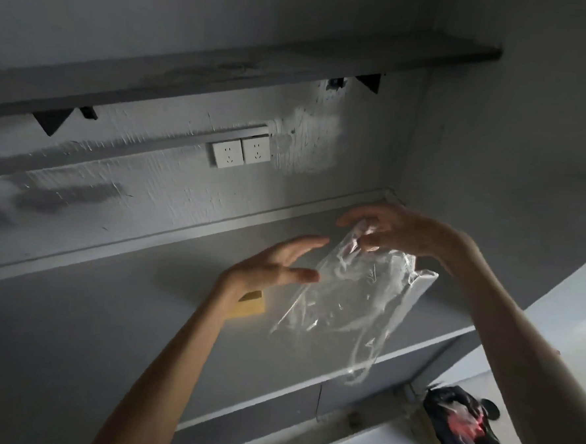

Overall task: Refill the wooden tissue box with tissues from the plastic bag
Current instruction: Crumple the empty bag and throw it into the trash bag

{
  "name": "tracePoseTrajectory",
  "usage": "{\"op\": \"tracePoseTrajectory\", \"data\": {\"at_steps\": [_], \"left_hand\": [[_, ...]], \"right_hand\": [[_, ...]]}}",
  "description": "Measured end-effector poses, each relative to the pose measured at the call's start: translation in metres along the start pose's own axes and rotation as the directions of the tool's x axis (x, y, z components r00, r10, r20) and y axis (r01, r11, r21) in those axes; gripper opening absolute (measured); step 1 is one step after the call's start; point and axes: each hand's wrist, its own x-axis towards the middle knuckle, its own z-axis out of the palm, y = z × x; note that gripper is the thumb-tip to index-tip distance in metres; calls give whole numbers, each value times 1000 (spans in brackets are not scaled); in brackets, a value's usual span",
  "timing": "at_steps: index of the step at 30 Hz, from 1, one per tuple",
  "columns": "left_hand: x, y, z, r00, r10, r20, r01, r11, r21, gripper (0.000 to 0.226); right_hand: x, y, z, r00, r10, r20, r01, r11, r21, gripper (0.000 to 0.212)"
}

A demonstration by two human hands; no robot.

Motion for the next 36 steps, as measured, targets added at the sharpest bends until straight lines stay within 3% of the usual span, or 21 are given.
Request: {"op": "tracePoseTrajectory", "data": {"at_steps": [2, 4, 7, 8, 9, 11, 13, 14, 16, 18, 25, 31, 36], "left_hand": [[24, -3, 20, 998, -44, 45, 46, 999, -27, 57], [37, -13, 31, 999, -30, -22, 28, 997, -77, 35], [43, -22, 36, 989, 40, -146, -51, 996, -72, 24], [44, -24, 35, 977, 55, -205, -68, 996, -58, 23], [45, -26, 35, 966, 52, -253, -77, 993, -91, 22], [42, -28, 35, 954, -3, -299, -85, 955, -283, 28], [35, -26, 32, 958, -32, -284, -93, 903, -419, 30], [31, -27, 30, 962, -39, -271, -86, 897, -434, 31], [25, -28, 22, 969, -48, -243, -68, 892, -446, 31], [18, -31, 13, 979, -59, -195, -40, 883, -468, 33], [-28, -47, -27, 981, -170, -89, 119, 904, -411, 56], [-61, -48, -37, 911, -16, -413, -96, 963, -250, 43], [-76, -28, -48, 904, 106, -414, -238, 930, -281, 31]], "right_hand": [[-3, -13, 1, 1000, -19, 4, 19, 976, -218, 46], [-3, -23, 2, 999, -19, -31, 5, 913, -407, 46], [-10, -19, -2, 953, -136, -269, -20, 861, -508, 64], [-20, -16, -1, 898, -158, -411, -19, 919, -395, 75], [-33, -8, 2, 831, -103, -547, 7, 984, -175, 82], [-61, 20, 20, 783, 159, -602, 12, 963, 269, 95], [-72, 57, 49, 872, 317, -372, -78, 842, 534, 105], [-71, 74, 62, 911, 333, -246, -101, 755, 648, 100], [-60, 93, 78, 946, 304, -113, -99, 604, 791, 61], [-50, 91, 86, 945, 306, -111, -87, 566, 820, 36], [-18, 71, 99, 922, 280, -269, 35, 630, 776, 18], [5, 41, 104, 922, 123, -368, 206, 648, 733, 15], [9, 11, 100, 907, -98, -410, 345, 730, 589, 11]]}}
